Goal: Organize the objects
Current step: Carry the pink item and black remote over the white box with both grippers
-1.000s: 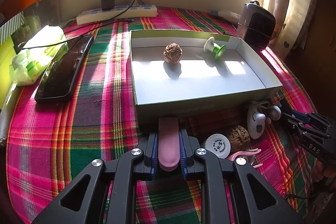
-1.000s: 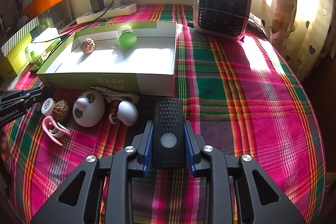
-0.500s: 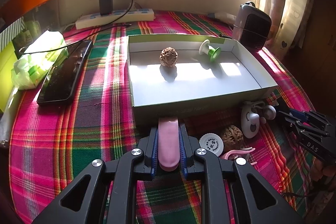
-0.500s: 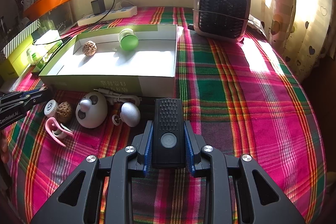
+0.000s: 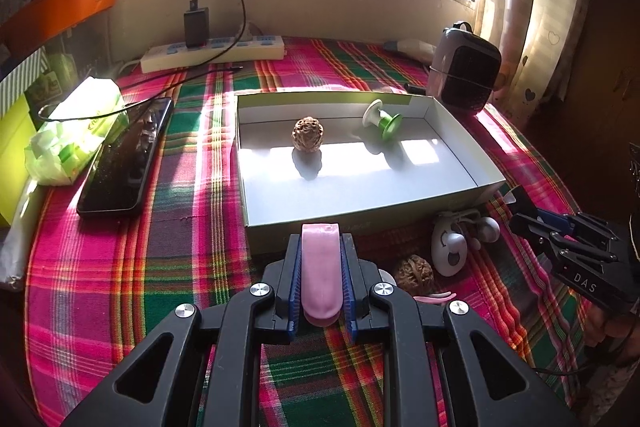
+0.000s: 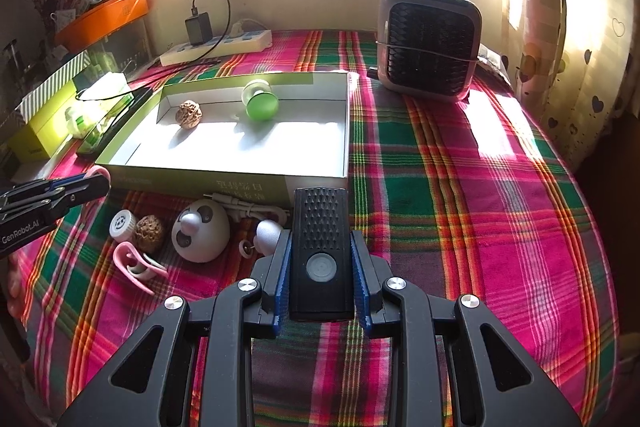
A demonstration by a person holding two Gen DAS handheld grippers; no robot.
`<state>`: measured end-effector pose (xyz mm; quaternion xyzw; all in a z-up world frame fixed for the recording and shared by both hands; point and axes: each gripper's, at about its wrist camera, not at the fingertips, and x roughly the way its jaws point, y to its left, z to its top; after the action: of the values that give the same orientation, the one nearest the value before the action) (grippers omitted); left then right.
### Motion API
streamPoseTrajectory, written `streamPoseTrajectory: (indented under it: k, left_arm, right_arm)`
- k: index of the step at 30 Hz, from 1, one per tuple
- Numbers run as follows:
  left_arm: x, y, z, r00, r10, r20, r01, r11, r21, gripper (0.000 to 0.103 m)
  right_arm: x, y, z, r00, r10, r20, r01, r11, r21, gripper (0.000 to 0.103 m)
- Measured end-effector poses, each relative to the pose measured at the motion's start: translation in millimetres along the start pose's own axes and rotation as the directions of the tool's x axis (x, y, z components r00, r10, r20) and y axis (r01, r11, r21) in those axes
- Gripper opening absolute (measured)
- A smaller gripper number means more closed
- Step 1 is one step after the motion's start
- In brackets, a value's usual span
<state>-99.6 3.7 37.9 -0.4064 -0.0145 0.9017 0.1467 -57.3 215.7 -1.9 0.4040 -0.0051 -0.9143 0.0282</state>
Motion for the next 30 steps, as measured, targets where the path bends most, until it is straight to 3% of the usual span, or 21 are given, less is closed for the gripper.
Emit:
streamPoseTrajectory:
  k: [16, 30]
  left_arm:
    - [5, 2, 24, 1.000, 0.007, 0.024, -0.007, 1.000, -0.001, 0.016]
    - [32, 9, 52, 0.999, 0.029, 0.018, -0.029, 1.000, 0.000, 0.016]
  right_arm:
    - [-2, 3, 27, 0.999, 0.025, 0.034, -0.024, 1.000, -0.006, 0.028]
    - [30, 3, 67, 1.000, 0.023, 0.011, -0.023, 0.999, -0.022, 0.028]
